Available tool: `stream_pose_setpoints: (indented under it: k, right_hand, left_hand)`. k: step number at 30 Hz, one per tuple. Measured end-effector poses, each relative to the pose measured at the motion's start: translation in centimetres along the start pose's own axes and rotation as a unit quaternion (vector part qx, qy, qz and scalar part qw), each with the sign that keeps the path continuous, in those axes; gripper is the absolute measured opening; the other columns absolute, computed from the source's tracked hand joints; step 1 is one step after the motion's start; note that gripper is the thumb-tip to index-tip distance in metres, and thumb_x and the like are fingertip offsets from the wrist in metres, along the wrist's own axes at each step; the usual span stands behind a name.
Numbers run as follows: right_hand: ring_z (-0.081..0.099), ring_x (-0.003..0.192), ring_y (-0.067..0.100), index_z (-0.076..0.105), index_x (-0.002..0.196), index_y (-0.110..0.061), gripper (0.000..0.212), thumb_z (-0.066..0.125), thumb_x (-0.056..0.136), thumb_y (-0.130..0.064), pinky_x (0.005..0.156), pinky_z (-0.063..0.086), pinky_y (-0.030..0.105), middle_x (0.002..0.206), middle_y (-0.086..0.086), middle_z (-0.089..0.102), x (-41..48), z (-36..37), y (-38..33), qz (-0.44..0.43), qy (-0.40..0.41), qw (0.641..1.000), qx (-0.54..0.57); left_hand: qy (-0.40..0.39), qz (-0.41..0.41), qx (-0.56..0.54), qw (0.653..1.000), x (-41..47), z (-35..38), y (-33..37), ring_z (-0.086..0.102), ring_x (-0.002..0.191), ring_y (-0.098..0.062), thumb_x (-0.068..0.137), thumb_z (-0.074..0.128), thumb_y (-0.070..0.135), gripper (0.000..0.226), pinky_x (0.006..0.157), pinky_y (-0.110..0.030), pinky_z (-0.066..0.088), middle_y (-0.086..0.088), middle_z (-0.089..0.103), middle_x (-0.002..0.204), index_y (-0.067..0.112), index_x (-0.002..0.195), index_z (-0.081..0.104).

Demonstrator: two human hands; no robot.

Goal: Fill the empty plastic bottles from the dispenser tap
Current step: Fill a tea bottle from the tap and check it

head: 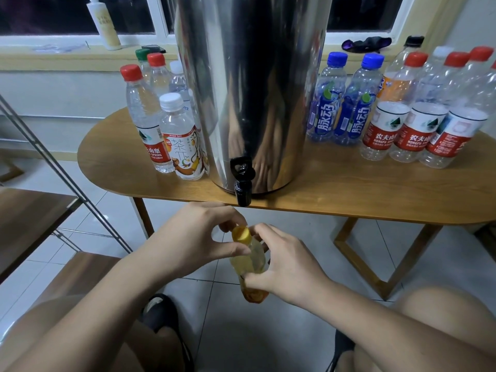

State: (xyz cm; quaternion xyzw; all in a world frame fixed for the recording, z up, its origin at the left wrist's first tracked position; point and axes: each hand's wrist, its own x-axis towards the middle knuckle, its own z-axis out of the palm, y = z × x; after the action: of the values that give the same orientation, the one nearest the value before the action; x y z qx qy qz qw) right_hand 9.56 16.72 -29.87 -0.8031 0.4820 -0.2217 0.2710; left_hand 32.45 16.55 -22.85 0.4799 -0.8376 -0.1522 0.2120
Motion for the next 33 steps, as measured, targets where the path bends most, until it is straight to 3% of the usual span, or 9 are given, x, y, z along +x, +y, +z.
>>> stream_pose_setpoints:
  k: [4,13,18,20,23,25,26,29,33]
  right_hand:
    - [0.062,0.100,0.012,0.051,0.117,-0.044,0.059,0.085,0.072,-0.058,0.078,0.061,0.039,0.111,-0.019,0.059,0.1,0.2,-0.1,0.000,0.006,1.000,0.002]
    - [0.060,0.099,0.012,0.051,0.116,-0.043,0.056,0.087,0.072,-0.049,0.079,0.058,0.040,0.108,-0.019,0.058,0.1,-0.1,0.0,0.007,0.047,0.999,-0.002]
    - [0.061,0.101,0.013,0.051,0.119,-0.043,0.059,0.085,0.072,-0.054,0.081,0.060,0.040,0.111,-0.020,0.059,0.1,-0.4,-0.1,0.005,0.026,1.000,0.005]
    - [0.061,0.103,0.013,0.050,0.122,-0.045,0.061,0.085,0.072,-0.056,0.082,0.060,0.039,0.114,-0.021,0.058,0.1,-0.3,-0.3,0.002,0.021,1.000,0.000]
    - [0.061,0.100,0.012,0.051,0.118,-0.044,0.057,0.085,0.073,-0.054,0.081,0.059,0.039,0.111,-0.020,0.059,0.1,-0.3,-0.3,0.001,0.030,1.000,0.006]
    - [0.062,0.101,0.012,0.052,0.118,-0.043,0.058,0.087,0.072,-0.049,0.082,0.058,0.041,0.112,-0.021,0.060,0.1,-0.5,-0.3,0.007,0.033,0.999,0.019]
    - [0.062,0.101,0.011,0.053,0.119,-0.043,0.060,0.088,0.070,-0.047,0.082,0.058,0.041,0.113,-0.021,0.061,0.1,-0.6,-0.2,0.008,0.036,0.999,0.025]
    - [0.062,0.103,0.010,0.055,0.123,-0.043,0.063,0.089,0.069,-0.044,0.082,0.058,0.041,0.115,-0.020,0.063,0.3,-0.8,-0.1,0.017,0.048,0.998,0.046]
    - [0.065,0.098,0.010,0.059,0.112,-0.036,0.056,0.089,0.067,-0.046,0.080,0.060,0.043,0.107,-0.015,0.067,0.3,-0.6,-0.8,0.036,0.050,0.995,0.081]
  left_hand:
    - [0.013,-0.003,0.011,1.000,0.1,0.4,0.1,0.062,0.089,-0.001,0.088,0.079,0.060,0.028,0.074,-0.018,0.050,0.022,0.066,0.094,0.038,0.105,0.076]
    - [-0.022,0.050,0.008,0.998,0.3,0.0,0.4,0.065,0.110,-0.004,0.100,0.078,0.030,0.034,0.092,-0.032,0.058,0.025,0.066,0.121,0.040,0.132,0.072]
    - [0.008,0.025,0.019,0.999,0.2,0.1,0.4,0.062,0.098,0.002,0.090,0.077,0.061,0.038,0.078,-0.011,0.048,0.023,0.069,0.106,0.041,0.122,0.075]
    - [0.019,0.011,0.028,0.999,0.2,0.3,0.5,0.061,0.092,0.003,0.088,0.074,0.064,0.038,0.073,-0.011,0.045,0.022,0.066,0.098,0.038,0.115,0.077]
    - [0.019,0.031,0.020,0.999,0.3,0.3,0.9,0.062,0.092,0.001,0.095,0.083,0.035,0.019,0.075,-0.021,0.052,0.022,0.067,0.102,0.037,0.114,0.078]
    - [0.046,0.082,-0.003,0.996,0.3,0.5,0.8,0.070,0.094,-0.002,0.090,0.083,-0.003,0.032,0.078,-0.030,0.060,0.018,0.073,0.103,0.028,0.099,0.082]
    - [0.068,0.101,-0.016,0.992,0.4,0.5,0.7,0.074,0.094,-0.004,0.088,0.080,-0.012,0.035,0.077,-0.034,0.062,0.014,0.076,0.101,0.023,0.091,0.082]
    - [0.104,0.126,-0.022,0.986,0.9,0.9,0.4,0.078,0.097,-0.008,0.093,0.079,-0.005,0.022,0.079,-0.037,0.064,0.009,0.080,0.103,0.016,0.093,0.084]
    - [0.135,0.107,-0.067,0.983,0.6,0.7,0.7,0.077,0.105,-0.007,0.092,0.083,-0.006,0.022,0.088,-0.038,0.064,0.009,0.081,0.107,0.016,0.096,0.084]
